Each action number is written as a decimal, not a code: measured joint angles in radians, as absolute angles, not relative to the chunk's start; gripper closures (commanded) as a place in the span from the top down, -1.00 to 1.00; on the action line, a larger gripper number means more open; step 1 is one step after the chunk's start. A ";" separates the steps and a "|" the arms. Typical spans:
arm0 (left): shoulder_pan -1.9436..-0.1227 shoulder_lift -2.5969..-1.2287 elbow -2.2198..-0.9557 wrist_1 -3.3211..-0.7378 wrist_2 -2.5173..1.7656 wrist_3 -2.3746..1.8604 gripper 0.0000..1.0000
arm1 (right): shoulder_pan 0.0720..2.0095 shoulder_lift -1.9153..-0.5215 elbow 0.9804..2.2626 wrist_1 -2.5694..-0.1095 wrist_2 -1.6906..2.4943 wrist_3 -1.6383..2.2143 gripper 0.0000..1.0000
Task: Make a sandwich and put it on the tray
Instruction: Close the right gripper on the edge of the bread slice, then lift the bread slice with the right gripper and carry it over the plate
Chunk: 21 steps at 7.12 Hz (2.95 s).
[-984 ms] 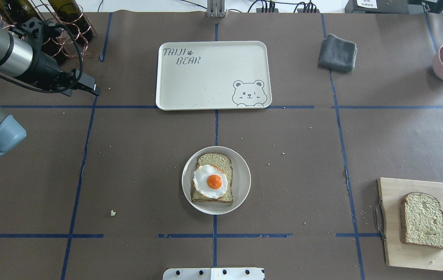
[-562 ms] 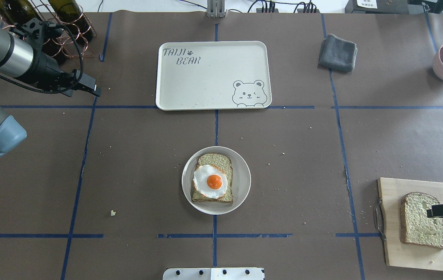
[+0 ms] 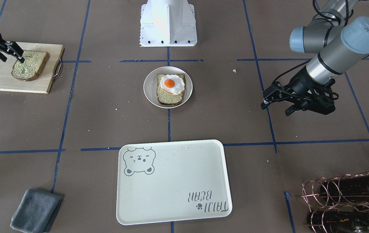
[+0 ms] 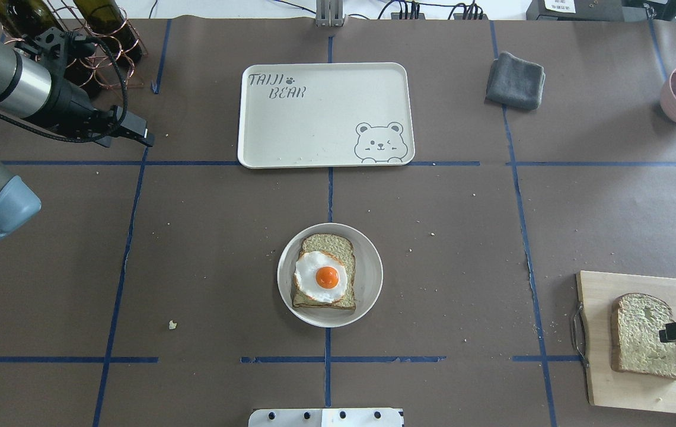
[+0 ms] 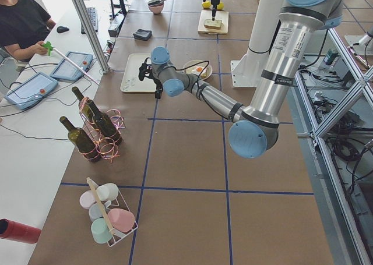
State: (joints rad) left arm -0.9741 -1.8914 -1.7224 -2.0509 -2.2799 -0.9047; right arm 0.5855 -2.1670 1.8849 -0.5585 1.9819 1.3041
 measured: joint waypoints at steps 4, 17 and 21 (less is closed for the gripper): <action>-0.975 -1.890 -1.721 -2.051 -2.281 -0.904 1.00 | 0.568 -2.163 1.878 -0.558 1.985 1.304 0.22; -0.975 -1.890 -1.721 -2.051 -2.275 -0.904 1.00 | 0.559 -2.165 1.889 -0.471 1.990 1.305 -1.00; -0.974 -1.890 -1.718 -2.052 -2.273 -0.903 1.00 | 0.841 -2.083 1.886 -0.264 2.233 1.307 -1.00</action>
